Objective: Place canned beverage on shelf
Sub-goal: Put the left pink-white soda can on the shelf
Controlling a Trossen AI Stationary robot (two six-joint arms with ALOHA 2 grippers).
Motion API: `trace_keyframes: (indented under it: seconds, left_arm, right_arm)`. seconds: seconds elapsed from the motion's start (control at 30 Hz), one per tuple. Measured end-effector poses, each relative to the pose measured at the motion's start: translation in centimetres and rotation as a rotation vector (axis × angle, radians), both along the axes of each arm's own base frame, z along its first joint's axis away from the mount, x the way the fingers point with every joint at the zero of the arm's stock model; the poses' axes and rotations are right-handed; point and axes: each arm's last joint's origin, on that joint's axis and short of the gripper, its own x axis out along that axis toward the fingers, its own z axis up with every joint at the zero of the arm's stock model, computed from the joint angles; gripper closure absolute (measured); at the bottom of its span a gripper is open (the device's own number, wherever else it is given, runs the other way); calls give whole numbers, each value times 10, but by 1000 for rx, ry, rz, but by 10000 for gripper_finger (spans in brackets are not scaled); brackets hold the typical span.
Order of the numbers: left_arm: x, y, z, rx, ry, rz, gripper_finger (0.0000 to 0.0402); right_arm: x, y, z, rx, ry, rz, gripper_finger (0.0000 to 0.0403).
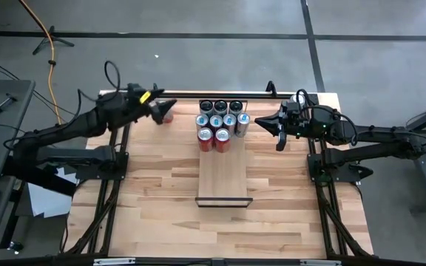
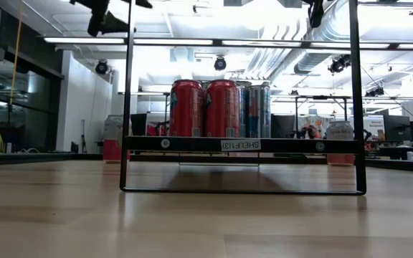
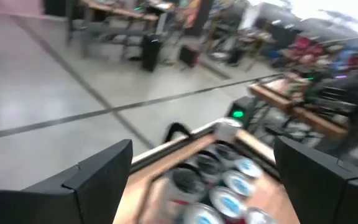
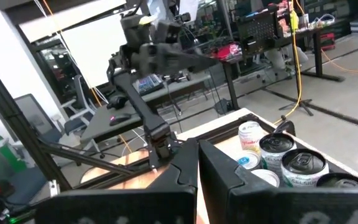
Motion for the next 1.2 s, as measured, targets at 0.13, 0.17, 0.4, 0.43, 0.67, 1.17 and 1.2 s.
trace_keyframes:
  seconds: [0.13, 0.17, 0.4, 0.43, 0.67, 1.17, 1.2]
  left_arm:
    - [5, 31, 8, -71, 159, 113, 53]
    - [6, 42, 8, -99, 217, 145, 53]
    - [3, 112, -24, -375, 612, 319, 53]
    - [3, 118, -30, -422, 620, 320, 53]
    - [12, 140, -62, -611, 659, 302, 53]
    - [29, 148, -107, -794, 827, 285, 53]
    - [30, 149, -110, -800, 835, 284, 53]
  right_arm:
    - [0, 0, 0, 13, -2, 0, 402]
    - [0, 0, 0, 13, -2, 0, 402]
    - [0, 0, 0, 12, -2, 0, 402]
    - [0, 0, 0, 12, -2, 0, 402]
    - [0, 0, 0, 8, -1, 0, 402]
    - [0, 0, -7, 19, 69, -1, 402]
    - [0, 0, -7, 19, 69, -1, 402]
